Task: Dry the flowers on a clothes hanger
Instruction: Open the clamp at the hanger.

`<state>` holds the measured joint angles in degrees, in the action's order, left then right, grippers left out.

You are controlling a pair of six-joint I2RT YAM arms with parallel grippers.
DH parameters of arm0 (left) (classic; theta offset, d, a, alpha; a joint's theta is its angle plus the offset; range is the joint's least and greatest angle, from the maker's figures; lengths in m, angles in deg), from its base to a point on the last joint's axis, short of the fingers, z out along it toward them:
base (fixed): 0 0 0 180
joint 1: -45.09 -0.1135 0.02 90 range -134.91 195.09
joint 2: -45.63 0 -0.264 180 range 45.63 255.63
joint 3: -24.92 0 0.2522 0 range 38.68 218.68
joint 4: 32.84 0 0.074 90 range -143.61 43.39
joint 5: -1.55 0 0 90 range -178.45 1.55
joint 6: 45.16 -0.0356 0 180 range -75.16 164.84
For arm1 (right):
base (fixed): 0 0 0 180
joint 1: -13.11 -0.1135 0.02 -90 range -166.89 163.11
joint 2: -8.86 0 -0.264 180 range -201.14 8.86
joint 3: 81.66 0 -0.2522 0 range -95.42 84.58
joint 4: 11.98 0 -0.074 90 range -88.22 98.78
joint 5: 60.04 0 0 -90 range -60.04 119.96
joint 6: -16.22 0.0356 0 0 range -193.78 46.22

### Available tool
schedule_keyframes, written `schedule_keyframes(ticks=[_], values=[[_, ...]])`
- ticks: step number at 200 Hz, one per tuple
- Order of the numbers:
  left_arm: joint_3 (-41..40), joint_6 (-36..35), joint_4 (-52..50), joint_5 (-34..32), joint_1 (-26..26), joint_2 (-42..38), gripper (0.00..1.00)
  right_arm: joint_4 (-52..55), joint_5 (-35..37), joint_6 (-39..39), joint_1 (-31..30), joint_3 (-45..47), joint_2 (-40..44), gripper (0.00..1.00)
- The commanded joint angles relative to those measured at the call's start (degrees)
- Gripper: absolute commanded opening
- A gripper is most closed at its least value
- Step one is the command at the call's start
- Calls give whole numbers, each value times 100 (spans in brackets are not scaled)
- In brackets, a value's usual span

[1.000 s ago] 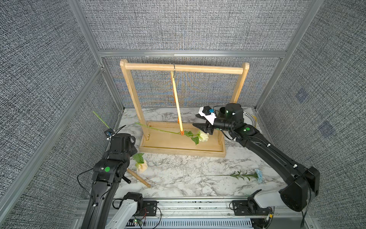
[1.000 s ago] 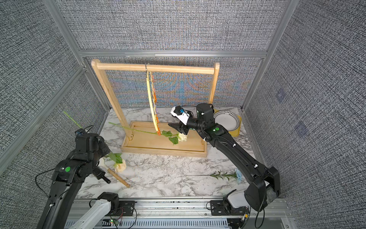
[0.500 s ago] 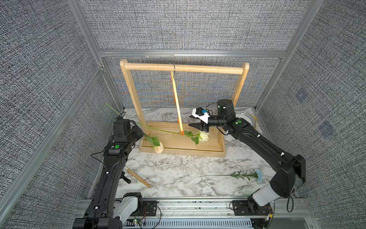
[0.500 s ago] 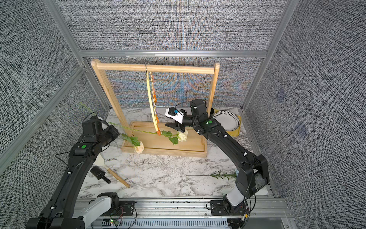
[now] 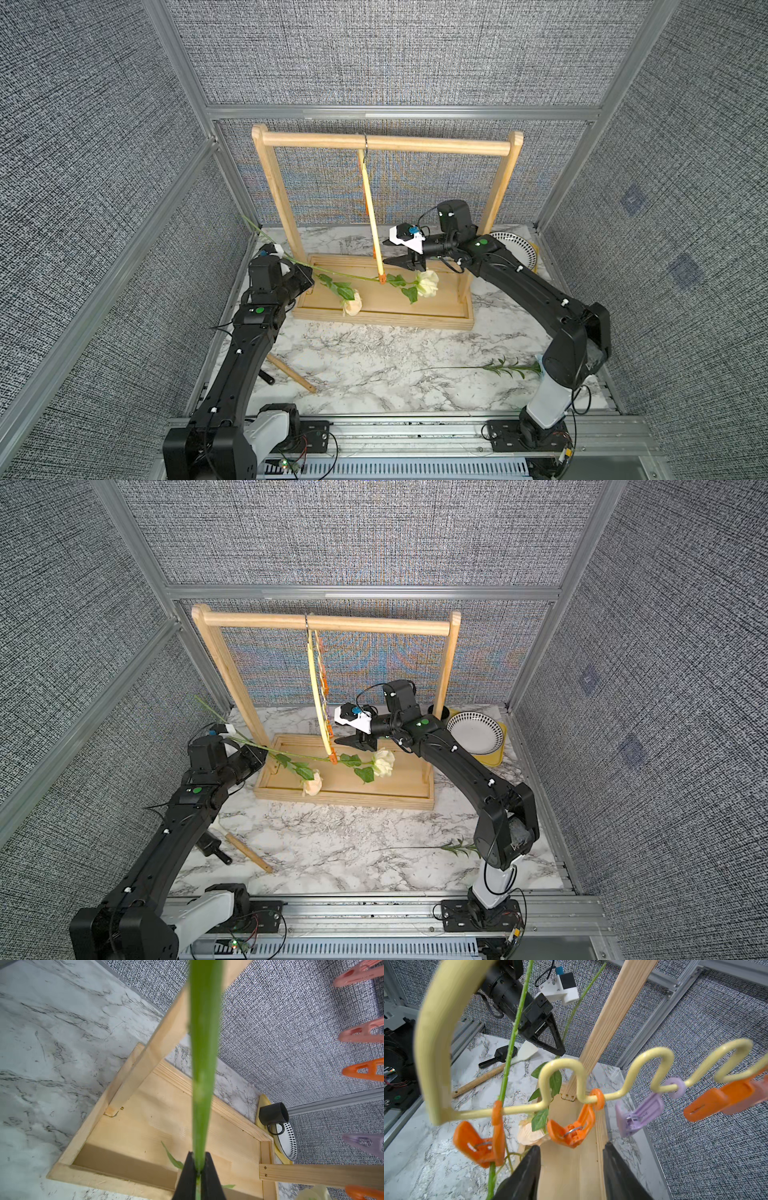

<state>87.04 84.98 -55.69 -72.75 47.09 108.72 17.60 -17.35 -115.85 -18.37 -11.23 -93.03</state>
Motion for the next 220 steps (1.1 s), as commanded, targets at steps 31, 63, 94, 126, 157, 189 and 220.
schedule_keyframes(ticks=[31,63,94,126,157,189,220], values=[[111,-9,521,300,4,93,2,337,-382,-308,-114,-500,-304,54],[113,-15,631,485,17,134,2,386,-518,-311,-158,-736,-473,51],[100,-74,877,807,49,203,2,440,-591,-322,-174,-824,-565,47],[135,-162,1039,1096,94,271,2,449,-572,-303,-198,-869,-612,41],[235,-284,1074,1421,166,357,2,446,-547,-282,-238,-891,-587,42],[269,-470,1096,1618,256,321,2,493,-491,-283,-233,-921,-561,42],[336,-676,1149,1869,367,349,2,502,-467,-241,-252,-929,-535,36]])
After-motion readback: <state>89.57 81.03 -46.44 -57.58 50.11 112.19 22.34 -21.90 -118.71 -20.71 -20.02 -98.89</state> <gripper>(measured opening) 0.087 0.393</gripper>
